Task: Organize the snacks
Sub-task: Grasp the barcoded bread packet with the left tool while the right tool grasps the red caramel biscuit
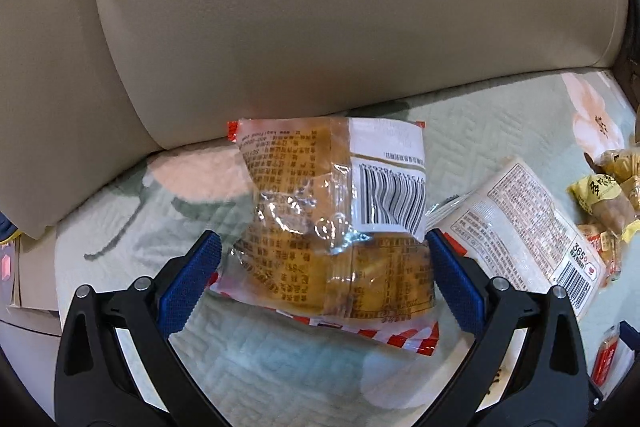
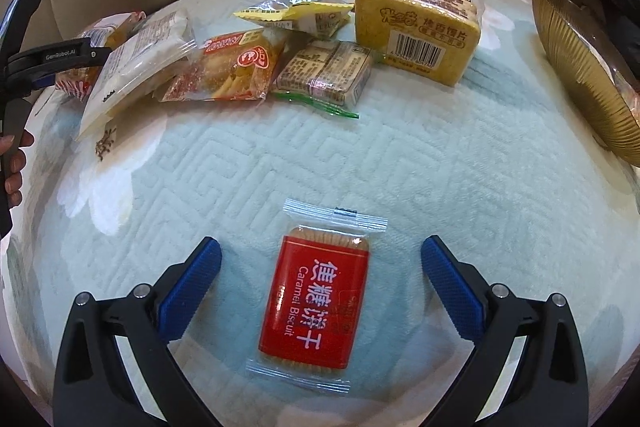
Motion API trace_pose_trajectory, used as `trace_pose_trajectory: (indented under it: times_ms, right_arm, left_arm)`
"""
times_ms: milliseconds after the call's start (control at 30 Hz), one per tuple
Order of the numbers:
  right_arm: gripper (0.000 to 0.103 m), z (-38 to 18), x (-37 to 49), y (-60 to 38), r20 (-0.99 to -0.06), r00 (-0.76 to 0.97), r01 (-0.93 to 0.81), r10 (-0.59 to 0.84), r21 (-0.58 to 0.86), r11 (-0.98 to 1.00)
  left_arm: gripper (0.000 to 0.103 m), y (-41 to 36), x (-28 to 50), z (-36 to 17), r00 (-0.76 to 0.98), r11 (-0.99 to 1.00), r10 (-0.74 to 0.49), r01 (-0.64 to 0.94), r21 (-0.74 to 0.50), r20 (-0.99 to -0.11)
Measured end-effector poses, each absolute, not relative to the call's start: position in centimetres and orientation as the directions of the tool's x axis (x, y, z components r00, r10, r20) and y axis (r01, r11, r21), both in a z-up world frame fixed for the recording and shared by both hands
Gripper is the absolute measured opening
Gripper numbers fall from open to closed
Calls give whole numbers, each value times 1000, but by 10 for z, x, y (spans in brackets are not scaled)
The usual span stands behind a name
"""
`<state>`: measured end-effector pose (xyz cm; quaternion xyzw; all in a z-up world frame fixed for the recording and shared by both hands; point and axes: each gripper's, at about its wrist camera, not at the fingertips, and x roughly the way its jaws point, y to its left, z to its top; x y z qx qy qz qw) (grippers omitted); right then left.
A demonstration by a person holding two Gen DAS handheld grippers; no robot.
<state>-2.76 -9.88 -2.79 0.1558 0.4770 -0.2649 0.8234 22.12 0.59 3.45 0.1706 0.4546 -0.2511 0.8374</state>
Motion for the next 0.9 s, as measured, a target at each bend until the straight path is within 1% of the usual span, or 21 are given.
trace_pose_trajectory:
  times_ms: [167, 500, 600, 700, 733, 767, 833, 900]
  right_arm:
    - [98, -27, -28, -100, -868, 405, 586, -288, 4, 811]
    - [98, -28, -29, -97, -857, 413, 590, -306, -4, 807]
    - [98, -27, -29, -96, -853, 415, 592, -315, -10, 806]
    - [98, -28, -29, -94, -844, 420, 596, -332, -19, 802]
    - [98, -28, -29, -94, -842, 423, 597, -336, -20, 802]
    - [98, -28, -30, -94, -838, 426, 599, -341, -21, 801]
    - [98, -28, -30, -93, -833, 432, 600, -346, -21, 799]
    - [98, -29, -31, -91, -823, 442, 599, -358, -26, 800]
  left_arm:
    - [100, 8, 225, 31, 457, 820, -262, 570, 54, -850]
    - [100, 25, 252, 12, 414, 848, -279, 530, -20, -867]
    - [100, 25, 251, 10, 434, 843, -278, 539, -1, -857]
    - [100, 15, 243, 2, 465, 831, -247, 552, 61, -850]
    - [100, 12, 239, 0, 497, 822, -237, 560, 101, -835]
    - [100, 12, 235, 0, 515, 821, -241, 560, 110, -823]
    - [100, 15, 233, -3, 535, 826, -264, 556, 99, -803]
    - [100, 20, 235, -6, 525, 827, -282, 557, 74, -803]
